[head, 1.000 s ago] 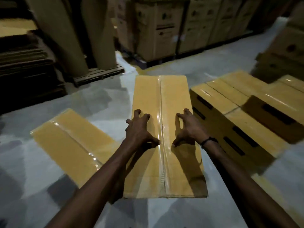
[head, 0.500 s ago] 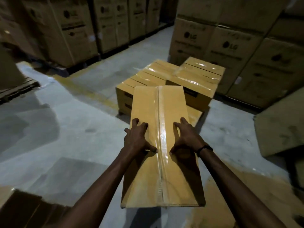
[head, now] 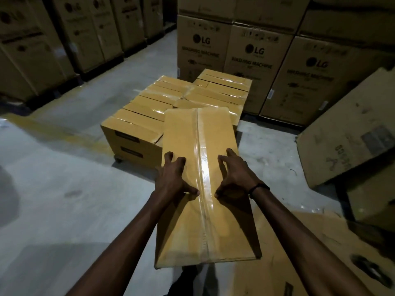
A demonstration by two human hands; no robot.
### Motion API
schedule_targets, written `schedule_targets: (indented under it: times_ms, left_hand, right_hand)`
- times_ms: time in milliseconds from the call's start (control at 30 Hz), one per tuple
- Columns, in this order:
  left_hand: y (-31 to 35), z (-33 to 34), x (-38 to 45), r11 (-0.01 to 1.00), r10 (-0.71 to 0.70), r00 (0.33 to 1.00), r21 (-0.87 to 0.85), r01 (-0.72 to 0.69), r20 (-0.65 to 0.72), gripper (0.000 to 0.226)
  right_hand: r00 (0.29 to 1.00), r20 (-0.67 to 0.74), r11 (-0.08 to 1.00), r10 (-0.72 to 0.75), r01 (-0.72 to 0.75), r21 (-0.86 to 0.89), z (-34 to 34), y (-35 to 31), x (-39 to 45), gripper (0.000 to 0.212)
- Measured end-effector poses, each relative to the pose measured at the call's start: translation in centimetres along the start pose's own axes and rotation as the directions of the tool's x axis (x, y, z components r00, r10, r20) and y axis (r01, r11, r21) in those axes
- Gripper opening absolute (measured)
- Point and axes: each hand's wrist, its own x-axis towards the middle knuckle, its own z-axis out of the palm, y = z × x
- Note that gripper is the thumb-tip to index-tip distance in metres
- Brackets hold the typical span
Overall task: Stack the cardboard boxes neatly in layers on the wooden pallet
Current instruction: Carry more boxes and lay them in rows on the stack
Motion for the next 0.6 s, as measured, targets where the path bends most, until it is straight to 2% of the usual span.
schedule_targets:
  times_ms: [100,300,500,600]
  left_hand:
    - [1.5,0.0,4.6,1.000,0.008,1.000,0.006,-0.008,-0.014,0.121]
    - [4.1,-0.7,13.8,1.000,-0.022,1.000,0.000,0.022,-0.008,0.121]
    - [6.2,0.0,22.2,0.995,-0.098,0.995,-0.002,0.098,-0.033,0.125]
    - [7.2,1.0,25.4,0.988,-0.155,0.986,-0.019,0.154,-0.054,0.127]
  right_hand:
    - [1.000,0.002,1.000,-0.002,0.002,-0.013,-1.8,1.9,4.4,0.129]
    - [0.999,0.006,0.999,-0.040,0.040,-0.036,-5.7,4.9,13.8,0.122]
    - [0.997,0.047,0.998,-0.057,0.057,0.004,-8.0,8.8,23.2,0.134]
    - [0.989,0.092,0.994,-0.112,0.112,0.010,-9.0,10.9,27.4,0.138]
